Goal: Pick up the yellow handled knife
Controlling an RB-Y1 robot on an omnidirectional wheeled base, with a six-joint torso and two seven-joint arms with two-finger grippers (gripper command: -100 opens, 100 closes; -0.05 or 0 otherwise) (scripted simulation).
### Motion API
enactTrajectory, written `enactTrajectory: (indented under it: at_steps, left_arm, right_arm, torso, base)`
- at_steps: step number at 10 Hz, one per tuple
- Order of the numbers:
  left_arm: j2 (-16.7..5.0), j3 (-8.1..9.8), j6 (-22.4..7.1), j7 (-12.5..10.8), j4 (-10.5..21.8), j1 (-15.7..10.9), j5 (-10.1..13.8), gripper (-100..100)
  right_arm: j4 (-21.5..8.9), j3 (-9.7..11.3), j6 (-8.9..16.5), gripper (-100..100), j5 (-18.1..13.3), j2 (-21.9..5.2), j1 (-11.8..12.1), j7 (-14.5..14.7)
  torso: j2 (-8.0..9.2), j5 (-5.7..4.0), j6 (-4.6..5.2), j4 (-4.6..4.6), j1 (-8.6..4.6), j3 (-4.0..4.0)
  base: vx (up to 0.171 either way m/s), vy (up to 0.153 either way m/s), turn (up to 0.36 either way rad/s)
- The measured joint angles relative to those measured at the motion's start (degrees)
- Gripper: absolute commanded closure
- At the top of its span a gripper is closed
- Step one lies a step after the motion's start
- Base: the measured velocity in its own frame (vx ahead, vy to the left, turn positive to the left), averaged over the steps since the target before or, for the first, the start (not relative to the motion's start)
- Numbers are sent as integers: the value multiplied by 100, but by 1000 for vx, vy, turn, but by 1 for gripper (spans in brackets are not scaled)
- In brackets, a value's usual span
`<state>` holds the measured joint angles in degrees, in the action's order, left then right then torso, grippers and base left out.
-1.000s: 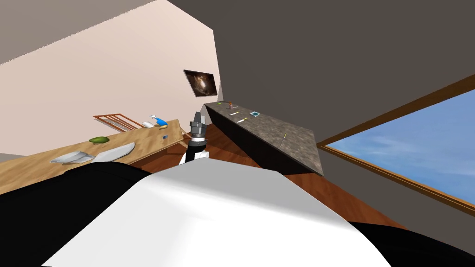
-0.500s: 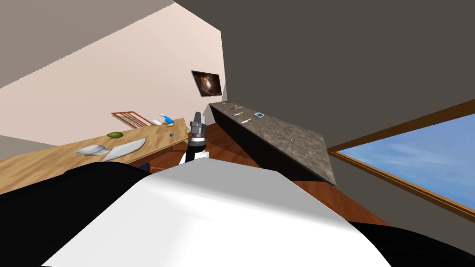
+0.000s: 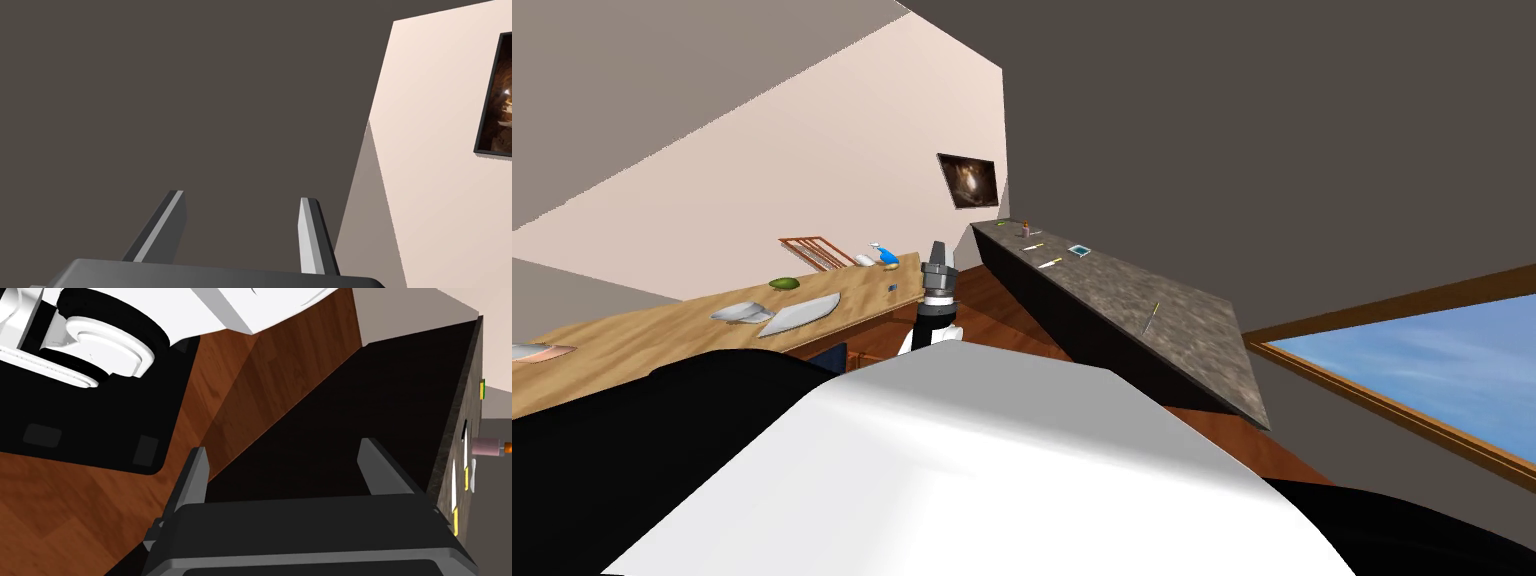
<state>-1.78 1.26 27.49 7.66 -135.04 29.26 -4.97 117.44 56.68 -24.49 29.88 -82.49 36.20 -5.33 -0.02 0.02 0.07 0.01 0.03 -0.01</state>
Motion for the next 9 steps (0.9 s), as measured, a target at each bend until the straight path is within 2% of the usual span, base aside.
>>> enactTrajectory:
  at_steps: [2,3,4,5,6,7,9]
  left_arm:
    - [0,0,0,0,0,0,0,0]
    - [0,0,0,0,0,0,0,0]
    - [0,-1,0,0,0,-1,0,0]
    - [0,0,0,0,0,0,0,0]
    - [0,0,0,0,0,0,0,0]
    - [0,0,0,0,0,-1,0,0]
    - [-1,0,0,0,0,0,0,0]
  right_arm:
    - [-180,225,93,-100,124,-304,-88,-131]
    - [-133,209,111,-100,177,-460,-47,-120]
    - [-241,347,40,-100,253,-783,-68,-215]
    - [-368,457,43,-100,257,-893,-134,-299]
    - [-364,462,130,-100,288,-905,-142,-285]
    - [-433,563,225,-100,384,-1075,-180,-317]
    - [-667,766,242,-100,509,-1371,-195,-386]
  torso:
    - [-11,2,-1,-3,2,-6]
    - [-2,0,1,-1,-3,-1]
    - [-6,1,-7,-2,-3,-4]
    - [-8,-2,-1,-2,-5,-4]
    - [-1,-2,2,0,-5,0]
    - [-11,0,-7,-2,-5,-6]
    - [-20,-2,-5,-4,-14,-11]
  base:
    - [49,21,57]
    - [46,23,260]
    - [55,12,167]
    - [34,7,-31]
    - [67,16,261]
    - [72,-1,146]
    - [83,-20,170]
